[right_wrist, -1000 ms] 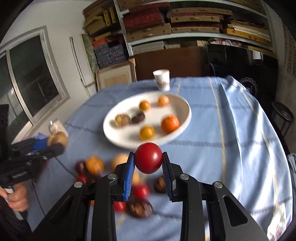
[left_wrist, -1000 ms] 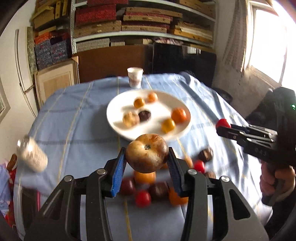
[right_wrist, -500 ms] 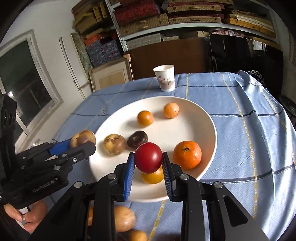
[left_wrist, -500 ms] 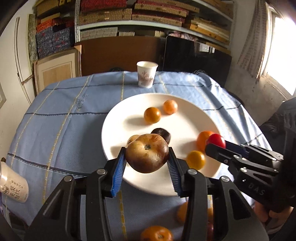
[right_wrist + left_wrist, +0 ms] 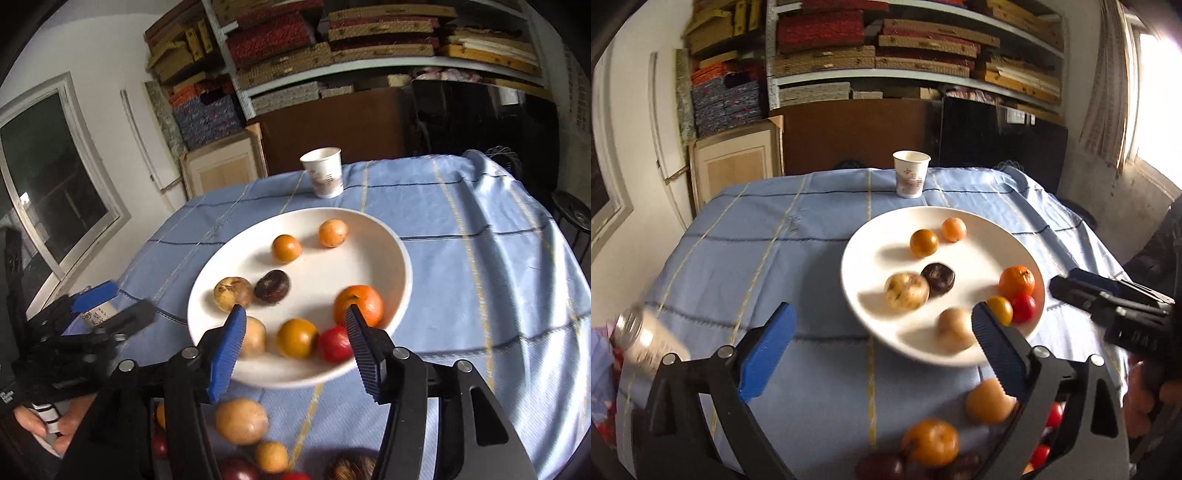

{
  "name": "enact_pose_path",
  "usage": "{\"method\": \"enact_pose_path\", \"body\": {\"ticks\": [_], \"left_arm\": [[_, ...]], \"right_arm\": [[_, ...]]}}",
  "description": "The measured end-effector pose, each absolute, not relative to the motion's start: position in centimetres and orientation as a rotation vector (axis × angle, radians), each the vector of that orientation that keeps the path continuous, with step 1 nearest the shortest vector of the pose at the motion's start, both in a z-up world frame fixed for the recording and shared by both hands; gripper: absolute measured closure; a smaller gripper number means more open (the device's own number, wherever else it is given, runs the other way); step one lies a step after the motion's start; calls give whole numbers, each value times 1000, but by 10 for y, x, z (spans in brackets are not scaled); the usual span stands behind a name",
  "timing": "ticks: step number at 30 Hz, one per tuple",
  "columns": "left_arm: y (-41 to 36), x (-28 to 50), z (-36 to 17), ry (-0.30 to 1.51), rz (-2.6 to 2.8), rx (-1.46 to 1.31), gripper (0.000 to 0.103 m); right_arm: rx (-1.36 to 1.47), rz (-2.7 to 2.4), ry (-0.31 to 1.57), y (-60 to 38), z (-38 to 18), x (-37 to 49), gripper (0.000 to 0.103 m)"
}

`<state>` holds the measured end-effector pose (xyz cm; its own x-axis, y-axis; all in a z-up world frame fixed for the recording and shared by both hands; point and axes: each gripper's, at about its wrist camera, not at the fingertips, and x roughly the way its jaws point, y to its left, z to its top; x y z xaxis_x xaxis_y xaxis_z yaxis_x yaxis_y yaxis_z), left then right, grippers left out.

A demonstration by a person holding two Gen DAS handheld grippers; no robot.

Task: Organize fruits
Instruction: 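Carry both fruits over the white plate and open both tools, then move the right tool to the dark carved brown ball and grasp it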

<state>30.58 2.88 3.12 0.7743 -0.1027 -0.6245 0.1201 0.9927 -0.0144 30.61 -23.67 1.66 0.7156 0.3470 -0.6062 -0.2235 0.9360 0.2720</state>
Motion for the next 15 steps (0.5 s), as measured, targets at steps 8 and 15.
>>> {"method": "enact_pose_path", "body": {"ticks": [8,15], "left_arm": [[69,249,-2,739,-31,-40,6],[88,225,-9,723,51,-75,5]], "right_arm": [[150,279,734,-260,-5,257,45],[212,219,794,-285,-25,242,45]]}}
